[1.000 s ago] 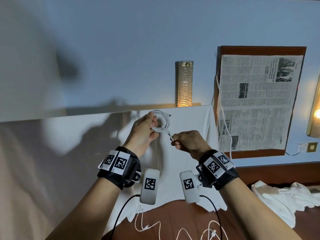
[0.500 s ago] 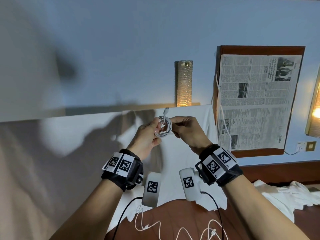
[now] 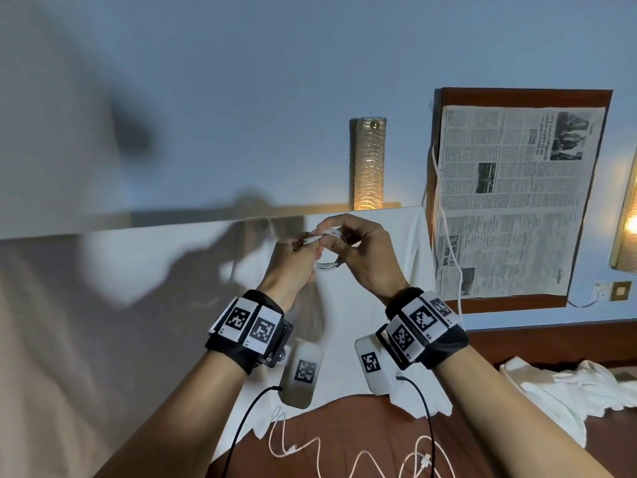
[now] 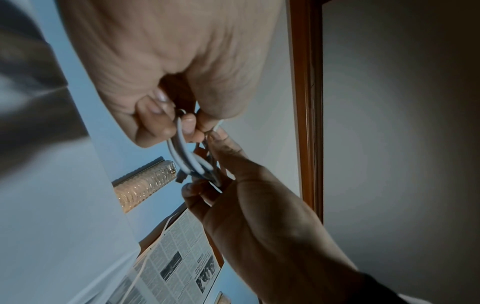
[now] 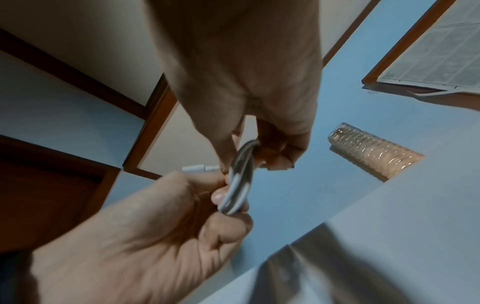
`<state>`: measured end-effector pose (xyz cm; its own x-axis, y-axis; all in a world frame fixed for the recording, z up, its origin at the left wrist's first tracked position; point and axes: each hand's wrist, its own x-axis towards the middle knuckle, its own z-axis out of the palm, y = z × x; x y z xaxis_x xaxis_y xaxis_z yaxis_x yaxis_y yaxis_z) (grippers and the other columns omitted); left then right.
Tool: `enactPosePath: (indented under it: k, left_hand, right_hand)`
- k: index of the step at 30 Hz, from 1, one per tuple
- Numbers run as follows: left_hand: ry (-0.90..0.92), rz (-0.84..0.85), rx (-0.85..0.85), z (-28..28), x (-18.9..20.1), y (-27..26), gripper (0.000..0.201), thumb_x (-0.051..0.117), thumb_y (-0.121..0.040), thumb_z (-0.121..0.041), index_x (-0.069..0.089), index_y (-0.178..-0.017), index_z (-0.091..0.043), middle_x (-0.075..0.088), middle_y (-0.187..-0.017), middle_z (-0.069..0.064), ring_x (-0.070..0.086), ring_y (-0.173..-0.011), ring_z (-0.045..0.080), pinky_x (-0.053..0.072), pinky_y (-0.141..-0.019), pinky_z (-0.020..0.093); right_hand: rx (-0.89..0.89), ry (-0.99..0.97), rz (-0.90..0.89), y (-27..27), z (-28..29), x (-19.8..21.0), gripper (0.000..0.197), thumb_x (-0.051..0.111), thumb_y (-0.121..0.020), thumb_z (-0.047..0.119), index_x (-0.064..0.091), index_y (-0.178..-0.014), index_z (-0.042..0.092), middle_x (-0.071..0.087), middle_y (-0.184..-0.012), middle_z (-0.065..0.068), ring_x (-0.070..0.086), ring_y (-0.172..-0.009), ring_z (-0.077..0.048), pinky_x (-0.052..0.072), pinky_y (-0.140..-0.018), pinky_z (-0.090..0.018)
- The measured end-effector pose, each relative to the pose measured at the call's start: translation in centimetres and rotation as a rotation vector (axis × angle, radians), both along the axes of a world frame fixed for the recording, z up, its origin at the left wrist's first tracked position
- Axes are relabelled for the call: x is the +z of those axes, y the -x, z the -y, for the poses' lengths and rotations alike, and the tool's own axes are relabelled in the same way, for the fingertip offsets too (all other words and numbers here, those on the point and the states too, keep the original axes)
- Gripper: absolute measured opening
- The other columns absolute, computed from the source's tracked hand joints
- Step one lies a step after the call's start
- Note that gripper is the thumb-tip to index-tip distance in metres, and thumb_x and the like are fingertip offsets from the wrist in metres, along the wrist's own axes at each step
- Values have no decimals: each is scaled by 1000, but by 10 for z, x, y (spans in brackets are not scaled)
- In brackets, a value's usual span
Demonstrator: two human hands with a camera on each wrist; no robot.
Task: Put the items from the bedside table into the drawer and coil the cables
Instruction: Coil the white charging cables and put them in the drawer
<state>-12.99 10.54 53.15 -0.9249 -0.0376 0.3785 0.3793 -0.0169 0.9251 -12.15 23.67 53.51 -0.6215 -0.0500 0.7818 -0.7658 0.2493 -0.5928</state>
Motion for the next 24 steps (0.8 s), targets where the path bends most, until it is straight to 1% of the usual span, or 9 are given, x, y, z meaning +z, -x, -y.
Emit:
enactPosePath:
  k: [3, 5, 8, 10, 12, 14, 18, 22, 24]
  left_hand:
    - [-22, 11, -1, 1, 1, 1, 23, 52, -93, -15, 71, -82, -22, 54, -60, -10, 43, -54, 7, 30, -45, 20]
    - [-50, 31, -16, 1, 1, 2, 24, 50, -92, -12, 70, -82, -19, 53, -58, -10, 43, -54, 8, 29, -43, 18]
    - [-34, 25, -20, -1, 2, 1, 21, 52, -92, -21, 70, -85, -13, 48, -58, -9, 40, -56, 10, 30, -49, 21]
    - [-20, 5, 5, -3, -2, 0, 24, 53, -94, -29, 67, -83, -14, 48, -61, -8, 40, -58, 13, 32, -52, 23]
    - [20, -21, 74, -5, -9, 2, 28, 52, -96, -30, 63, -74, -15, 52, -64, -5, 42, -58, 16, 34, -55, 25]
    - [34, -21, 126, -6, -19, 5, 33, 49, -98, -28, 59, -69, -17, 53, -63, -1, 41, -56, 19, 34, -53, 24]
    - [40, 4, 83, 0, -22, 5, 29, 51, -98, -34, 66, -82, -15, 56, -69, -3, 45, -61, 15, 35, -54, 24]
    - [23, 27, -10, 7, -17, 1, 29, 59, -92, -41, 71, -90, -15, 63, -78, -4, 54, -68, 6, 40, -61, 23]
    - [-126, 5, -141, 8, -14, -2, 19, 69, -87, -28, 71, -96, -12, 64, -87, 3, 53, -76, 11, 37, -65, 24]
  right_hand:
    - [-57, -32, -103, 1, -1, -1, 5, 73, -83, 11, 73, -87, 13, 70, -75, 1, 51, -62, -21, 52, -63, -49]
    - [-158, -104, -194, 4, -2, -3, 5, 70, -86, 17, 73, -89, 19, 69, -82, 11, 50, -74, -18, 52, -66, -47]
    - [-394, -337, -313, 9, -1, -7, 11, 58, -91, 24, 62, -100, 21, 52, -113, 2, 44, -101, -22, 52, -66, -45]
    - [-448, -463, -274, 13, 0, -6, 19, 48, -90, 25, 56, -104, 15, 43, -118, -6, 41, -106, -26, 51, -71, -49]
    - [-385, -401, -243, 12, 2, -2, 17, 43, -91, 20, 52, -102, 11, 44, -114, -7, 41, -103, -26, 47, -81, -49]
    - [-293, -284, -244, 8, 4, 4, 12, 42, -93, 18, 51, -98, 11, 45, -106, -4, 44, -101, -24, 46, -86, -40]
    - [-175, -166, -44, 5, -2, 4, 9, 43, -99, 16, 49, -97, 10, 61, -98, -14, 56, -87, -25, 45, -75, -29]
    - [-54, -139, 163, 10, -14, 2, 10, 42, -102, 17, 45, -93, 15, 69, -94, -13, 63, -77, -23, 47, -63, -29]
    - [7, -3, 168, 9, -13, 0, 12, 42, -102, 15, 43, -90, 15, 66, -87, -15, 62, -70, -25, 49, -54, -32]
